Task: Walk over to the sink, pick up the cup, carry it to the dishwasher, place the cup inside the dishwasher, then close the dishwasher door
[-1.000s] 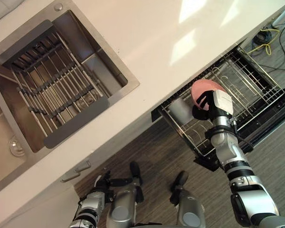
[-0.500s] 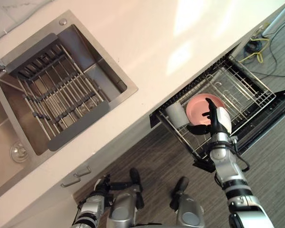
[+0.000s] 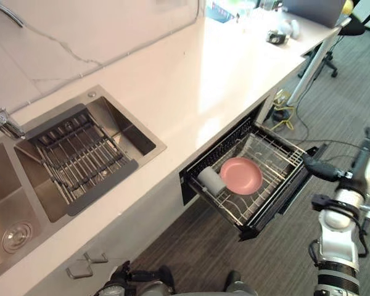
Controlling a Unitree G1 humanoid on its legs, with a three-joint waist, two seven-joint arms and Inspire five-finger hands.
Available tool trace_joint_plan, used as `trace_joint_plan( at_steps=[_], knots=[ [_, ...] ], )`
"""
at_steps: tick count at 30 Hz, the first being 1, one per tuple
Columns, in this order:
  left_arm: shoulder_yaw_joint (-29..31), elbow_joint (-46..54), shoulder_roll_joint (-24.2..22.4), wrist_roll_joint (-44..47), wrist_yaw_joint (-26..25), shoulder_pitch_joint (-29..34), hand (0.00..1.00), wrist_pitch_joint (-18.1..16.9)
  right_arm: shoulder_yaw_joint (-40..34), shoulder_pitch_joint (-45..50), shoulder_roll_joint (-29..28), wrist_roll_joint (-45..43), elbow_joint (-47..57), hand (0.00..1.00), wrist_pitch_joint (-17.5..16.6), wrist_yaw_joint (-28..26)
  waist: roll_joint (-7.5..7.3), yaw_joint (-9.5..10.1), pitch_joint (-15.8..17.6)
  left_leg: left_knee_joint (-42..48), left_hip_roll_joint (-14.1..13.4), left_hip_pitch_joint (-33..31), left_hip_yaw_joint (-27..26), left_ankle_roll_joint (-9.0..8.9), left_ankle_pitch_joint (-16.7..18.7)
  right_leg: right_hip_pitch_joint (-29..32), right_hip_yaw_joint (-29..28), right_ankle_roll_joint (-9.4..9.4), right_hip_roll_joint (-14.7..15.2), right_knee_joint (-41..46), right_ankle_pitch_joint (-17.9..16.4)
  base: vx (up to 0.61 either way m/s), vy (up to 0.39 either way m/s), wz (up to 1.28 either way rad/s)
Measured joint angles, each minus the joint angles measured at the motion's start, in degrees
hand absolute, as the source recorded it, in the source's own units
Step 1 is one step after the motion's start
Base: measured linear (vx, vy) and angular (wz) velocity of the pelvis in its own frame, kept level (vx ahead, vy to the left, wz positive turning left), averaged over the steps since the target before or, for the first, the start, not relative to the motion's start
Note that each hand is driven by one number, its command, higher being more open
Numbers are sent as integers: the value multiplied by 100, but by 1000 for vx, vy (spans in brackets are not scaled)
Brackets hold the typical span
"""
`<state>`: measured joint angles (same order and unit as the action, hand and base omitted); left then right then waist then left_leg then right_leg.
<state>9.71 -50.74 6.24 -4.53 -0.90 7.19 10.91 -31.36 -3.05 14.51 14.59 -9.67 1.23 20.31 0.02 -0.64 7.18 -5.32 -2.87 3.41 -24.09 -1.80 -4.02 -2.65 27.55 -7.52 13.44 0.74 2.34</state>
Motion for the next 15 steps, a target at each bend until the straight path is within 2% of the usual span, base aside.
trace_joint_plan(
  at_steps=[5,6,10,11,12,13,14,15],
  knots=[
    [120,-243,-25,-5,23,175,100,-82,-649,312,-31,-739,-1001,100,283,101,54,-70,-189,-4,0,91,-9,0,-1,-67,6,5,-3,-15,-1,-41,-14,-2],
    [132,-306,-25,-1,26,212,100,-94,-689,377,-71,-948,-1218,0,372,123,72,-109,-200,-4,-3,103,-18,1,-1,-72,-5,8,-5,-16,1,0,0,0],
    [109,-321,-30,-2,37,148,100,-101,-609,322,-142,-1345,-1549,0,551,124,106,-179,-168,-3,-43,-40,-84,6,-9,120,-90,69,-16,-22,46,-35,-9,-12],
    [87,-318,-33,6,38,34,100,-92,-520,130,-117,-1392,-1660,0,558,133,211,-183,-102,0,-44,-224,-152,24,-46,356,-170,134,-13,-2,93,-54,-2,-18],
    [73,-318,-32,11,38,-5,100,-85,-490,67,-104,-1430,-1690,0,559,138,222,-183,-63,0,-45,-280,-174,33,-56,422,-196,148,-14,4,111,-81,1,-27],
    [-10,-313,-15,70,26,-179,100,-75,-352,-184,-15,-1588,-1773,0,561,184,292,-196,102,3,-42,-521,-218,54,-110,688,-265,194,-13,15,194,-100,6,-19],
    [-29,-305,-19,188,27,-458,100,-61,-154,-641,174,-1742,-1988,0,565,234,391,-209,435,26,-37,-767,-241,96,-199,951,-318,229,-13,13,300,-109,2,-16],
    [-52,-298,-22,275,28,-545,100,-52,-95,-826,250,-1779,-2078,0,565,243,442,-207,561,27,-36,-828,-250,116,-231,1021,-349,238,-13,14,332,-123,-3,-11]
  ],
)
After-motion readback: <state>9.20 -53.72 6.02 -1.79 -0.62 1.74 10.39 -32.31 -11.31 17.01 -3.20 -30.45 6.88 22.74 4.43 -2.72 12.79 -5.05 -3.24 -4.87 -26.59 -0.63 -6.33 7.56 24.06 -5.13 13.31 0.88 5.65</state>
